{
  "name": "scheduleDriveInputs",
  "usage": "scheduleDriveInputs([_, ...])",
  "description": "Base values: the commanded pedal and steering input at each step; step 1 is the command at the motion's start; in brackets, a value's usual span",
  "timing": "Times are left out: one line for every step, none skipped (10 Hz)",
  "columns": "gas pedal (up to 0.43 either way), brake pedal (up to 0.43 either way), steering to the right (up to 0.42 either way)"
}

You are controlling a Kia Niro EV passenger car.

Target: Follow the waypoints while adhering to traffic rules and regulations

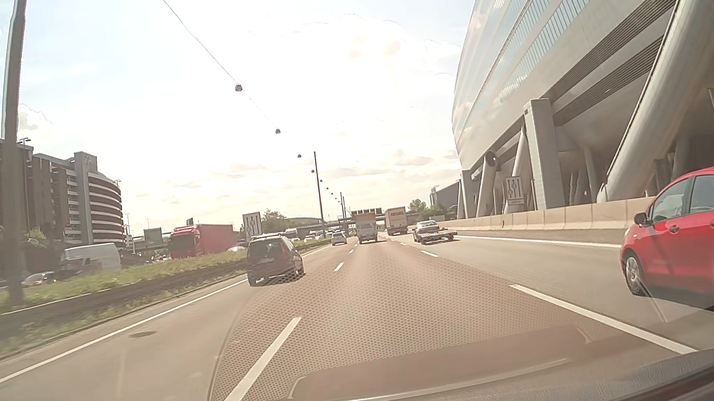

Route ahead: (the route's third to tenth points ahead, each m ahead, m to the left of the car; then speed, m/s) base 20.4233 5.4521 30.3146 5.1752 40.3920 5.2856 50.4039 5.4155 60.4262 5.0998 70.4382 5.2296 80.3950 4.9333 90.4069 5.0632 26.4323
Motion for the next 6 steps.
scheduleDriveInputs([0.000,0.000,0.000])
scheduleDriveInputs([0.000,0.000,0.000])
scheduleDriveInputs([0.000,0.000,0.000])
scheduleDriveInputs([0.000,0.000,0.000])
scheduleDriveInputs([0.000,0.000,0.000])
scheduleDriveInputs([0.020,0.000,0.002])
